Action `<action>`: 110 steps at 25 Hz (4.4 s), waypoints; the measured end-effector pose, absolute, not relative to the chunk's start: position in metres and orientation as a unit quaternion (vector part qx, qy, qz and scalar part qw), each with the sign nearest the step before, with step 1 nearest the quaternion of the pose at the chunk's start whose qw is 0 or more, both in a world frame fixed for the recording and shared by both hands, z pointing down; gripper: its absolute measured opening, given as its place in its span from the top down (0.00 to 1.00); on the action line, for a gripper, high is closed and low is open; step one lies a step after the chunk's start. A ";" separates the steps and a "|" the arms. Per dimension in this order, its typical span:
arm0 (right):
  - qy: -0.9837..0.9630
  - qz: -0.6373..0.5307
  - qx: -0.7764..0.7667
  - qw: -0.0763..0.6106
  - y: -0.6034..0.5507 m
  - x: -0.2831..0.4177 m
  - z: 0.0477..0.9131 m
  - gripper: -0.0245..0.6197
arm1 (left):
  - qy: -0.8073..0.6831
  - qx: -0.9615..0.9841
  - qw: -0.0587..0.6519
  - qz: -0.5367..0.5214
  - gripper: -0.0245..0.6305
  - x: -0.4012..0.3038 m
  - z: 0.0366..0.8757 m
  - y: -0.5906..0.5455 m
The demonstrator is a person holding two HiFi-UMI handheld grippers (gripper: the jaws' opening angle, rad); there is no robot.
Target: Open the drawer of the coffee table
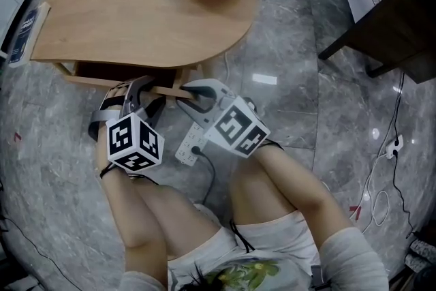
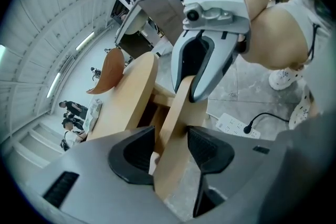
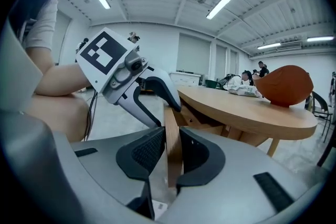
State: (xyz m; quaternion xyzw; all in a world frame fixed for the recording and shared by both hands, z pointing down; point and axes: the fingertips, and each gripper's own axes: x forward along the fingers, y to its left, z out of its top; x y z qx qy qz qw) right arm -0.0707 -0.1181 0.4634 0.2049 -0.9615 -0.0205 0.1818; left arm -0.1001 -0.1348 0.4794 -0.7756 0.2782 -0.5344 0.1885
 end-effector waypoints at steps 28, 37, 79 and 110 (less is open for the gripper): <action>-0.965 -0.001 0.184 0.185 -0.105 -0.073 0.463 0.83 | 0.275 -0.789 0.185 -0.518 0.66 -0.103 0.479 -0.121; -0.966 0.003 0.175 0.190 -0.096 -0.075 0.464 0.83 | 0.269 -0.791 0.183 -0.517 0.66 -0.104 0.479 -0.112; -0.968 -0.004 0.127 0.218 -0.074 -0.081 0.467 0.84 | 0.261 -0.810 0.183 -0.492 0.67 -0.108 0.478 -0.090; -0.963 -0.015 0.107 0.245 -0.061 -0.082 0.470 0.84 | 0.252 -0.824 0.175 -0.477 0.69 -0.110 0.478 -0.078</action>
